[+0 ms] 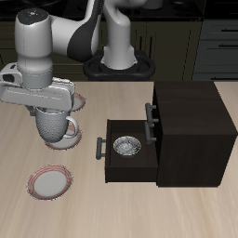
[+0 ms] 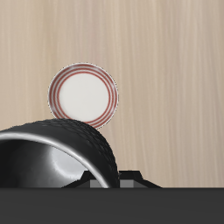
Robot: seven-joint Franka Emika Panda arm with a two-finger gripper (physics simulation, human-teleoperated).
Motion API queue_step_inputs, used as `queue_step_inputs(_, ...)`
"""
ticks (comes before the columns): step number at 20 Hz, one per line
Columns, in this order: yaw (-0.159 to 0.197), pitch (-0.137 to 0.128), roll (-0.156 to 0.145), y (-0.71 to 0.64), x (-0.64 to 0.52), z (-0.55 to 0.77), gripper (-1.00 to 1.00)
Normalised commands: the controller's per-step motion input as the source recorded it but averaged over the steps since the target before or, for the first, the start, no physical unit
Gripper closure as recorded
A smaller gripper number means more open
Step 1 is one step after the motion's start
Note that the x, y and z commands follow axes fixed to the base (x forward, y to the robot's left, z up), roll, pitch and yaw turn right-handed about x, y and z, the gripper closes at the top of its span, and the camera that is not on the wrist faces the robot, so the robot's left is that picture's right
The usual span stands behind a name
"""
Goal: Place the porcelain mug that is on the plate onto the farthest plate relative to the robot
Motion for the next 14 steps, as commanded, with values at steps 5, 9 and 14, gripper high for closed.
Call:
queue_step_inputs(5, 0.033, 0.01, 0.009, 0.13, 0.23, 0.06, 1.0)
queue_step_inputs(9, -0.019, -0.002, 0.005, 0.02, 0.2, 0.07, 1.0)
queue_step_inputs(14, -0.045, 0.0, -0.024, -0.02, 0.11, -0.03, 1.0)
